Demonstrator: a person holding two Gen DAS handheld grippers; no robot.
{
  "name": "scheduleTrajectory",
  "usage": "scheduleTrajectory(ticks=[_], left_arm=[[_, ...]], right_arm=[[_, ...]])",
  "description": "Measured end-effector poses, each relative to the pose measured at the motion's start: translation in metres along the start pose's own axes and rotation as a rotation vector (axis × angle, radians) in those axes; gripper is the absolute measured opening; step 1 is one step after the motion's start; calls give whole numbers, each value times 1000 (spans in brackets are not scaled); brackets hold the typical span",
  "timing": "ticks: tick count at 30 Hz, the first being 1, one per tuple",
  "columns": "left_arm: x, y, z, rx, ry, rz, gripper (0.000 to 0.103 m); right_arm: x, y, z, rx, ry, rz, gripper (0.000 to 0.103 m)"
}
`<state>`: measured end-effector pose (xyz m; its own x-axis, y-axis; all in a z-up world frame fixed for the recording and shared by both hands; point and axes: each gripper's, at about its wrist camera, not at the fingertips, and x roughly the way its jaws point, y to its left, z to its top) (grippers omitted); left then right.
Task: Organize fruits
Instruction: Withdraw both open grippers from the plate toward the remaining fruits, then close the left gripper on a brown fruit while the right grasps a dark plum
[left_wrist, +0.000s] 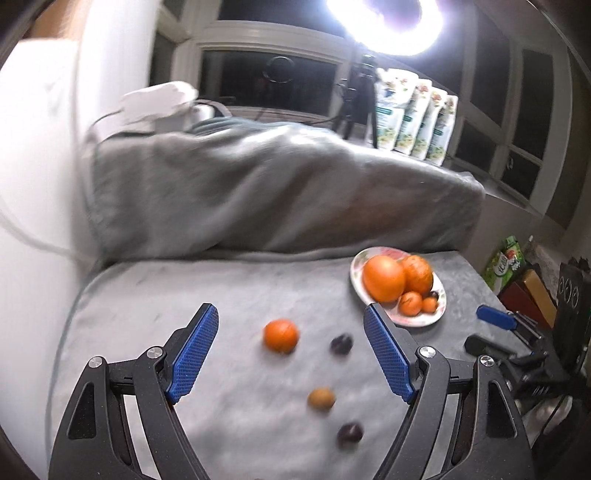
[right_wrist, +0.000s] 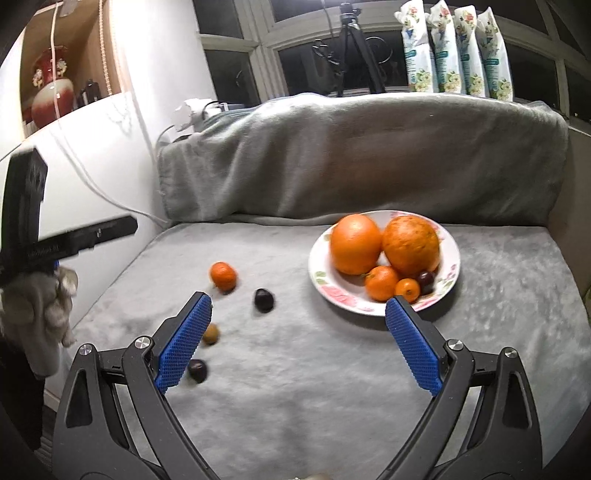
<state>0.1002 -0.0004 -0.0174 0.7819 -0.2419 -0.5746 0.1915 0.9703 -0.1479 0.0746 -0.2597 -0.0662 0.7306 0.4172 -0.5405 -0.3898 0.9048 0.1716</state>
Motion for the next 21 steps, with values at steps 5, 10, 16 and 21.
scheduleTrajectory(ticks=[5, 10, 16, 21], left_arm=[[-8, 14, -30, -40, 22, 2, 81], [-1, 17, -52, -59, 59, -24, 74], [13, 15, -74, -87, 122, -83, 62], [22, 7, -79, -73, 150, -122, 54]], right_arm=[[-6, 19, -9, -38, 4, 18, 97], [-6, 27, -18, -34, 23, 29, 89], [8, 19, -20, 18, 64, 48, 79], [25, 18, -18, 32, 87, 67, 72]])
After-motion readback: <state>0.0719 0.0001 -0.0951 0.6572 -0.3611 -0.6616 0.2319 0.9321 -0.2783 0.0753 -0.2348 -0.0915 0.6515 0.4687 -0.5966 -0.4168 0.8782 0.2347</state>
